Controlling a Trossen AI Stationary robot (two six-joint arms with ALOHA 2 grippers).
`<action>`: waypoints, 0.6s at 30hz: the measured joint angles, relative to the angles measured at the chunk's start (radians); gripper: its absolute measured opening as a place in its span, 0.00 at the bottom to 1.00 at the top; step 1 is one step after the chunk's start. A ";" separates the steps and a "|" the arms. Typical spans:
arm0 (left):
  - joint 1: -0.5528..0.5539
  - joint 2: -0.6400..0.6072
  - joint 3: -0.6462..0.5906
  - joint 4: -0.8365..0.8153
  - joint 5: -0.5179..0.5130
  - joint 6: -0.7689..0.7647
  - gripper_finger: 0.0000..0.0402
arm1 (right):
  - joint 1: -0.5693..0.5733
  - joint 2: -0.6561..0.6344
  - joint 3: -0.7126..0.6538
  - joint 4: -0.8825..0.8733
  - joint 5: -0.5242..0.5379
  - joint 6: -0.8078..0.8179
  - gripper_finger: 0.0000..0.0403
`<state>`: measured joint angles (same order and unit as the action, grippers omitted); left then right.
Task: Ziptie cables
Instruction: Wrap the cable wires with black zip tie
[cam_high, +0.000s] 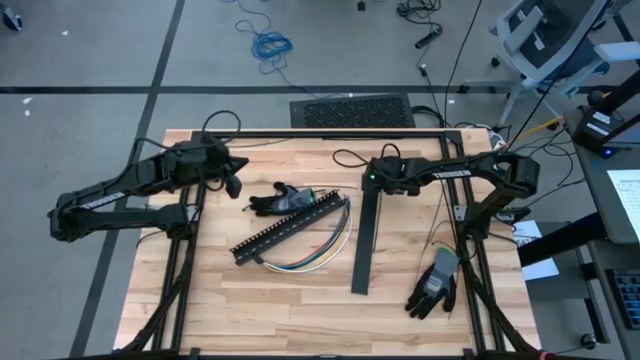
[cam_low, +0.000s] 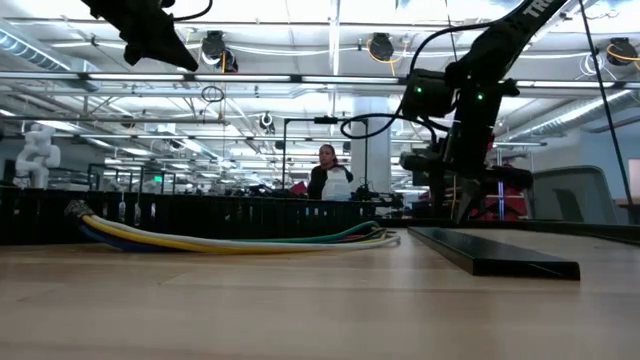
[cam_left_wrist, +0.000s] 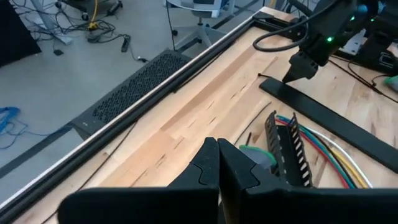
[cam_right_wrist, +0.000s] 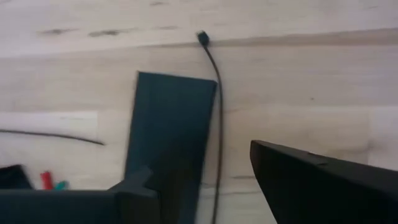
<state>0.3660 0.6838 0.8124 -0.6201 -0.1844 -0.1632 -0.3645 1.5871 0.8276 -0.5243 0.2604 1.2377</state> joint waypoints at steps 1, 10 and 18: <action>0.000 0.000 0.000 0.000 -0.001 0.013 0.00 | 0.000 0.001 0.000 -0.013 0.000 -0.002 0.40; 0.000 0.000 0.000 0.000 -0.005 0.019 0.00 | -0.003 0.011 0.000 -0.011 0.018 -0.028 0.31; 0.000 0.000 0.000 0.000 -0.006 0.014 0.00 | -0.001 0.070 0.005 0.015 0.012 -0.050 0.30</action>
<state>0.3660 0.6838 0.8124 -0.6197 -0.1909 -0.1496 -0.3656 1.6575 0.8330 -0.5094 0.2723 1.1874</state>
